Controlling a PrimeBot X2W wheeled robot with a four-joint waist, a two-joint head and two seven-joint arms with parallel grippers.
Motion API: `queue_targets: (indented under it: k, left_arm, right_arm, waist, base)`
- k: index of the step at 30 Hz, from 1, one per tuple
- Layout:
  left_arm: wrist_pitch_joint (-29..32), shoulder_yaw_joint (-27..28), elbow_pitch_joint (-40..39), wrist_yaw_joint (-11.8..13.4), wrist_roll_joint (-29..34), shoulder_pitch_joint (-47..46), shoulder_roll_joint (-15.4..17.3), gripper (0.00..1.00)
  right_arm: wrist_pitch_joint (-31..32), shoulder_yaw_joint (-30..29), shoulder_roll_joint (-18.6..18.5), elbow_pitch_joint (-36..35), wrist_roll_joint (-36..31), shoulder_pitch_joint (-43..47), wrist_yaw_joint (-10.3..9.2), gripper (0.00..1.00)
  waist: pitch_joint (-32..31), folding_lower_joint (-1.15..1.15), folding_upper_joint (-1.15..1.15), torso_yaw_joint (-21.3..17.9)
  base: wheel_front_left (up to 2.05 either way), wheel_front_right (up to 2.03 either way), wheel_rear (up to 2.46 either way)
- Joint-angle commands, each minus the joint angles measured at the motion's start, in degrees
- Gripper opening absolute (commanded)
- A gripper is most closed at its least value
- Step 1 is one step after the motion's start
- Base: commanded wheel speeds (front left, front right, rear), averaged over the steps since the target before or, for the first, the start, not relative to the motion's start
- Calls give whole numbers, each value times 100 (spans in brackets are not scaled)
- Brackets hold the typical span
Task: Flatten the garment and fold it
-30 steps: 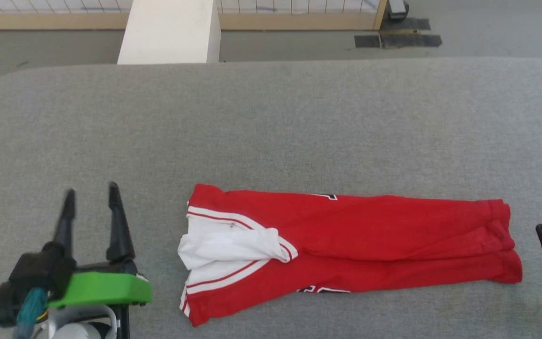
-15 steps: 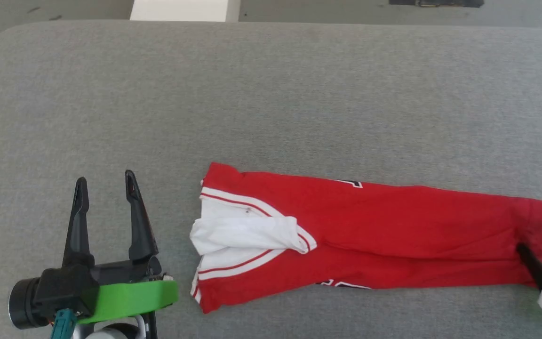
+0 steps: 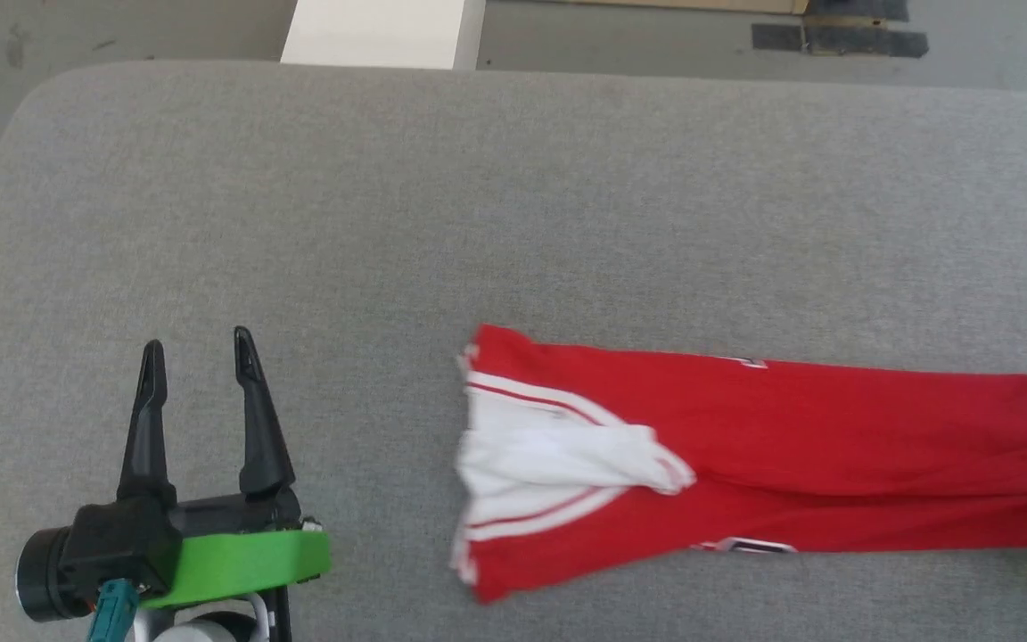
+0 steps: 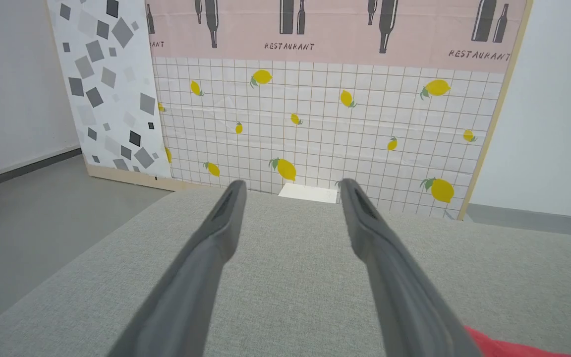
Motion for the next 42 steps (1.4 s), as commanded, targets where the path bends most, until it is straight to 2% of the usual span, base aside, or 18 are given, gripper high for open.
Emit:
queue_targets:
  k: [1,6,10,18,23,33,39,42]
  left_arm:
    - [-21,42,34,-49,73,96,-64,100]
    - [-21,79,115,-160,77,228,-128,100]
    - [-21,105,176,-230,78,305,-174,100]
    - [-21,111,309,-344,57,440,-282,100]
    - [-21,112,360,-414,49,506,-327,100]
    - [-21,147,389,-533,16,484,-373,100]
    - [-22,169,421,-570,-20,412,-421,100]
    - [-22,148,477,-592,-36,373,-452,100]
  right_arm:
    - [26,-190,-110,-6,-124,-65,-11,0]
    - [165,-549,-320,-117,-395,96,-11,0]
    - [384,-338,-238,-486,-240,188,-11,0]
    - [1243,1168,214,-1737,442,254,-11,0]
    - [1448,2109,293,-2038,645,-78,-11,0]
    - [1364,3469,468,-1482,720,-1017,-11,0]
    - [1139,3978,676,-624,501,-1485,-11,0]
    - [936,4127,909,-17,327,-1681,-11,0]
  waist:
    - [-113,0,0,-80]
    - [-266,0,0,-160]
    - [-403,0,0,-218]
    - [-639,0,0,-249]
    - [-701,0,0,-196]
    - [-582,0,0,103]
    - [-461,0,0,281]
    - [-450,0,0,374]
  base:
    - [0,0,0]
    - [0,0,0]
    - [0,0,0]
    - [0,0,0]
    - [0,0,0]
    - [0,0,0]
    - [0,0,0]
    - [0,0,0]
